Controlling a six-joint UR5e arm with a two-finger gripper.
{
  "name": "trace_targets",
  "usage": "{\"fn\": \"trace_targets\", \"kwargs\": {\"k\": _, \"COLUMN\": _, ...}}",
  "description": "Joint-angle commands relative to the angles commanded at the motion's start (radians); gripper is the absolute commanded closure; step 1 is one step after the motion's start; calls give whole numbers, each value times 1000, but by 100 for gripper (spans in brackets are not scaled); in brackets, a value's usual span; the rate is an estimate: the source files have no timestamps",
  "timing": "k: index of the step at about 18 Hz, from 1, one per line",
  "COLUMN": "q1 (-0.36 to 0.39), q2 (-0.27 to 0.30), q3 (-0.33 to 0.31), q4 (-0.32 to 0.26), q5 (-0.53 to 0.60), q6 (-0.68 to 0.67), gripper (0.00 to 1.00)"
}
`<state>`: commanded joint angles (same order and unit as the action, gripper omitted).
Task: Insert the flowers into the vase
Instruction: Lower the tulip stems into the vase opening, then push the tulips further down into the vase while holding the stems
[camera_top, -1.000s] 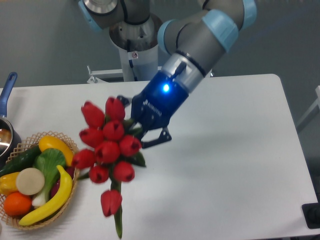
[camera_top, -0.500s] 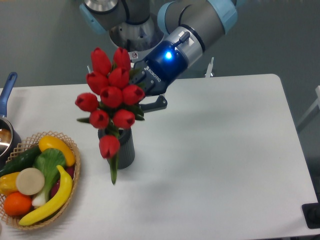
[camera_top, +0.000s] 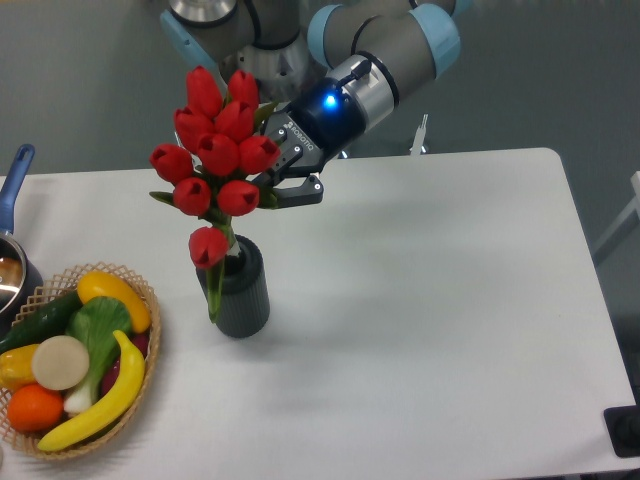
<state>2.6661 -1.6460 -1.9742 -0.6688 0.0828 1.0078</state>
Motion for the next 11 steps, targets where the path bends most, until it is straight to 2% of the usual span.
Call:
{"fn": "trace_targets", "kwargs": {"k": 8, "q1": -6, "q2": -3, "q3": -57, "q4": 0, "q5": 2, "q6": 87, "gripper": 91}}
{"fn": "trace_targets", "kwargs": {"k": 11, "q1": -8, "q2": 0, "q3": -106, "q4": 0, "q5": 3, "q6": 150, "gripper": 89}}
